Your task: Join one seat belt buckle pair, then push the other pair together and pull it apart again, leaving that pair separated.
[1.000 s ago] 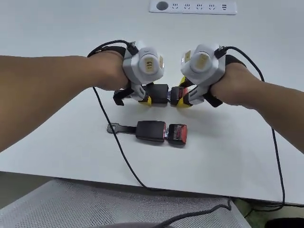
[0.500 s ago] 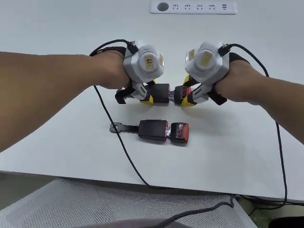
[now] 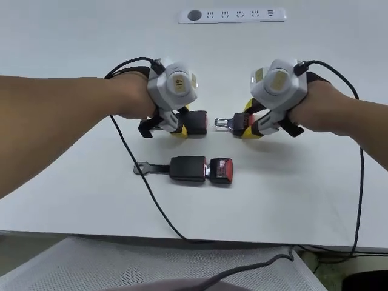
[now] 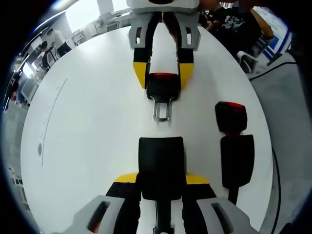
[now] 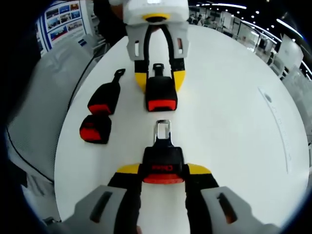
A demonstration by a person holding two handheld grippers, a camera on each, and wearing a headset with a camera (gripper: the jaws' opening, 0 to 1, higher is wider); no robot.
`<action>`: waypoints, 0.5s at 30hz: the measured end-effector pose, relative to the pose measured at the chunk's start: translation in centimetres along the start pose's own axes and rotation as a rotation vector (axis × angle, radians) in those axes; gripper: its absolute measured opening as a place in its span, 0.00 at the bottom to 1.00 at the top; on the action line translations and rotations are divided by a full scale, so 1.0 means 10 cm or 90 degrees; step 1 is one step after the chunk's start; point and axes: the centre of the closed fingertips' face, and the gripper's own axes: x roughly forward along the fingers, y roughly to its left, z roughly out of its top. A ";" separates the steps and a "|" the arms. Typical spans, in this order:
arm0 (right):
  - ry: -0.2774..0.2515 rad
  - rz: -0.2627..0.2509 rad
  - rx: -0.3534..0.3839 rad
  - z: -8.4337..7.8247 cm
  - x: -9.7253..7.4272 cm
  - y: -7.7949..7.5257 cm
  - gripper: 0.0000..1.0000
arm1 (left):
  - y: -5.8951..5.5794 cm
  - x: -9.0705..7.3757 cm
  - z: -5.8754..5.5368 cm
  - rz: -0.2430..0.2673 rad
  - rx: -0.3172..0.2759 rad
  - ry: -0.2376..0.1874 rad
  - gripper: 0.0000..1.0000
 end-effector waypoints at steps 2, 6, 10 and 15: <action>0.014 -0.004 -0.002 -0.16 -0.09 0.00 0.35 | 0.00 0.00 0.00 0.000 0.001 -0.001 0.32; 0.046 -0.017 -0.012 -0.47 -0.24 -0.02 0.35 | 0.00 0.00 0.00 0.000 0.001 -0.001 0.32; 0.053 -0.015 0.000 -0.76 -0.42 -0.03 0.35 | -0.01 0.00 0.00 0.001 0.001 0.004 0.32; 0.076 -0.012 0.012 -1.00 -0.54 0.00 0.35 | -0.01 0.00 0.00 0.004 -0.002 0.013 0.32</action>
